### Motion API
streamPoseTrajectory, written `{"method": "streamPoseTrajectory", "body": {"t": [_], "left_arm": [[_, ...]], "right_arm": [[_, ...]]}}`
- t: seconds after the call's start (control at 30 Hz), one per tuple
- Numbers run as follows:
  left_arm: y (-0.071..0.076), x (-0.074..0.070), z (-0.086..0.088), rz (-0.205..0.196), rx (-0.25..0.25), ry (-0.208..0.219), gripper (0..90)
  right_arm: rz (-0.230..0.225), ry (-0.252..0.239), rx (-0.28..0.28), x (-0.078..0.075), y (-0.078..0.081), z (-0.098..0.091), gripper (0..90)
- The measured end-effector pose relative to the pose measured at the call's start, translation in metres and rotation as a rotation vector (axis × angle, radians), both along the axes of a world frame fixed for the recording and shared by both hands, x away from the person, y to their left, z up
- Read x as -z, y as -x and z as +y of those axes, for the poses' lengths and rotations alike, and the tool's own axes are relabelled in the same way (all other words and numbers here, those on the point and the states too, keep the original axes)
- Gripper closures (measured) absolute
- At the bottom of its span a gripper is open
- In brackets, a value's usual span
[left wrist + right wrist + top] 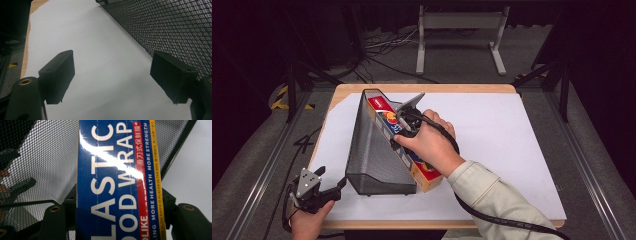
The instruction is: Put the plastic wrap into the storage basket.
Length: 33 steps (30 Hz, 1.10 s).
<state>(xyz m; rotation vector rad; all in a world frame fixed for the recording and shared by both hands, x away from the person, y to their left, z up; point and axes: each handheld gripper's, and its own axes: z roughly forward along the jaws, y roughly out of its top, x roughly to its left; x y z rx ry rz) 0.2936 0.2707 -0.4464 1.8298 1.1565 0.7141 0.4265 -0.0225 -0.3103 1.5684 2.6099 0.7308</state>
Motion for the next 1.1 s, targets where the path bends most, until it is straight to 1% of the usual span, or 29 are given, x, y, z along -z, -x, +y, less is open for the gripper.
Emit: {"method": "streamPoseTrajectory", "body": {"t": [0.2,0.23,0.37,0.43,0.63,0.67,0.7,0.73,0.87,0.9,1.1], "left_arm": [[0.0,0.001,0.0,0.004,0.001,-0.009,20.4],[0.0,0.001,0.0,0.003,0.0,-0.004,20.4],[0.0,0.002,0.001,0.006,0.003,-0.007,20.4],[-0.001,0.003,0.001,0.008,-0.002,-0.015,20.4],[-0.001,0.003,0.001,0.007,-0.001,-0.014,20.4],[-0.001,0.003,0.0,0.012,-0.001,-0.014,20.3],[-0.001,0.003,0.0,0.012,-0.001,-0.014,20.3],[-0.002,0.004,0.0,0.013,0.002,-0.024,20.3],[-0.002,0.004,0.0,0.013,0.004,-0.022,20.4],[-0.002,0.004,0.001,0.014,0.004,-0.021,20.3],[-0.002,0.005,0.003,0.022,-0.004,-0.013,20.4]], "right_arm": [[0.021,0.003,0.023,0.01,-0.004,0.008,40.5],[0.024,0.005,0.024,0.012,-0.005,0.009,40.5],[0.041,0.007,0.035,0.016,-0.007,0.011,40.5],[0.048,0.014,0.041,0.019,-0.008,0.012,40.5],[0.056,0.036,0.038,0.024,-0.011,0.017,40.4],[0.055,0.05,0.045,0.026,-0.012,0.02,40.4],[0.055,0.05,0.045,0.026,-0.012,0.02,40.4],[0.054,0.054,0.046,0.026,-0.012,0.021,40.4],[0.055,0.072,0.056,0.028,-0.014,0.024,40.3],[0.058,0.085,0.054,0.031,-0.015,0.027,40.2],[0.069,0.101,0.057,0.031,-0.016,0.032,40.1]]}}
